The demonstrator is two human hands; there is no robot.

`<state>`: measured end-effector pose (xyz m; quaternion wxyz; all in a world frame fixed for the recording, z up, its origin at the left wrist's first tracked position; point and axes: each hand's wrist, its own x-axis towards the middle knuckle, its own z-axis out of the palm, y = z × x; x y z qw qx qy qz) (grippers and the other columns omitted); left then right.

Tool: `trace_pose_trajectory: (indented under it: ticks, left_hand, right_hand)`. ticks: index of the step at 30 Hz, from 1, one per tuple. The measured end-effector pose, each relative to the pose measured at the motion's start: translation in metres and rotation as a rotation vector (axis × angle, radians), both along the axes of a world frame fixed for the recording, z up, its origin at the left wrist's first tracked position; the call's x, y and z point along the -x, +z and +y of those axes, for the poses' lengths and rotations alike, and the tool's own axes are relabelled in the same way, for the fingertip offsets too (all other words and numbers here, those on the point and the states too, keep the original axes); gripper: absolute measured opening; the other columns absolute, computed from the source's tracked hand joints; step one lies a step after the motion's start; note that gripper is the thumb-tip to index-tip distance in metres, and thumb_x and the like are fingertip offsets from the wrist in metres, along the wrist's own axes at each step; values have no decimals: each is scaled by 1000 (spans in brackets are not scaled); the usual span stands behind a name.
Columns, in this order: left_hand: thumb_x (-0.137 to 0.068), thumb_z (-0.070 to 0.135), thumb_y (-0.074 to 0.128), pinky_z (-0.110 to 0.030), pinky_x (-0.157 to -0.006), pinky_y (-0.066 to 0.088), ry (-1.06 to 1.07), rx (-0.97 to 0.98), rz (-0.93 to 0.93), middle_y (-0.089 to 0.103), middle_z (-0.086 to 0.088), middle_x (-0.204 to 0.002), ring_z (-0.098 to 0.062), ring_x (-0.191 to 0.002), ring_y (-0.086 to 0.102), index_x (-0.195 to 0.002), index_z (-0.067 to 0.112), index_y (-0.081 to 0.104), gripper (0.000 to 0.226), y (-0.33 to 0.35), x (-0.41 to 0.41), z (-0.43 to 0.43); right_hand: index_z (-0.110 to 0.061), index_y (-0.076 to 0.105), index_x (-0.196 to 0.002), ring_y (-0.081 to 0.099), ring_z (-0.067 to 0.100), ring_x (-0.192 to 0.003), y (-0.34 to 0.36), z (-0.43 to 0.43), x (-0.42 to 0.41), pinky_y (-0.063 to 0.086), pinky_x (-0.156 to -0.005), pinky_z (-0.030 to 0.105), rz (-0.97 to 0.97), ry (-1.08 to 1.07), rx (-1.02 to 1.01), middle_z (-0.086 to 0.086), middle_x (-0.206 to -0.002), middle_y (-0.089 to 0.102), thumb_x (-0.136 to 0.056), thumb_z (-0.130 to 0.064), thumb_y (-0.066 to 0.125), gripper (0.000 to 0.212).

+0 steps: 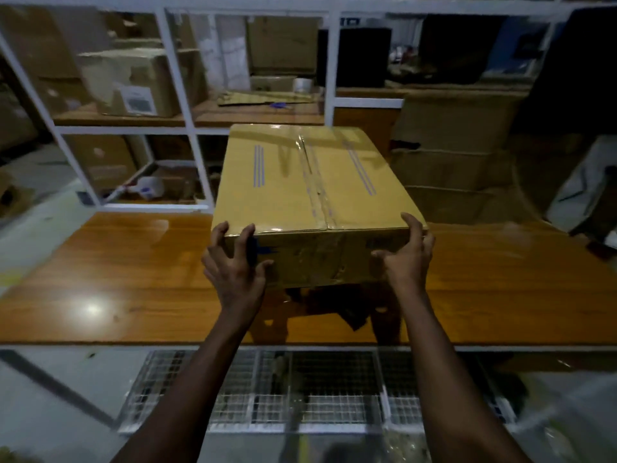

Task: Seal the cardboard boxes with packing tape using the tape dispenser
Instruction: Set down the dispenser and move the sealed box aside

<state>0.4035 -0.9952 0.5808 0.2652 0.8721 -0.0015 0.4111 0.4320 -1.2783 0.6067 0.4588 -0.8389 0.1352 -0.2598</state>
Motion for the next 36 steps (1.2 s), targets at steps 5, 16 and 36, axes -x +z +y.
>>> trace_pose_trajectory:
  ticks: [5, 16, 36]
  left_hand:
    - [-68, 25, 83, -54, -88, 37, -68, -21, -4, 25, -7, -149, -43, -123, 37, -136, 36, 42, 80, 5, -3, -109]
    - [-65, 38, 79, -44, -94, 27, -21, 94, 51, 27, -6, -145, -42, -123, 41, -134, 36, 45, 77, -6, 13, -145]
    - [-73, 38, 80, -52, -91, 42, -401, -76, 273, 18, -5, -150, -38, -121, 31, -141, 36, 37, 81, -23, 52, -286]
  right_hand:
    - [-27, 49, -140, 40, 29, -129, 2, -107, 21, 32, -92, 22, -30, -129, -8, 10, -140, 46, -76, -8, 80, 73]
    - [-16, 56, -133, 44, 31, -126, 19, -142, 6, 32, -94, 19, -148, -64, 66, 15, -134, 45, -78, -1, 72, 59]
    - [-27, 46, -142, 23, 34, -144, -15, -253, 116, 31, -110, 38, -17, -577, -143, 13, -161, 13, -86, -22, 61, 59]
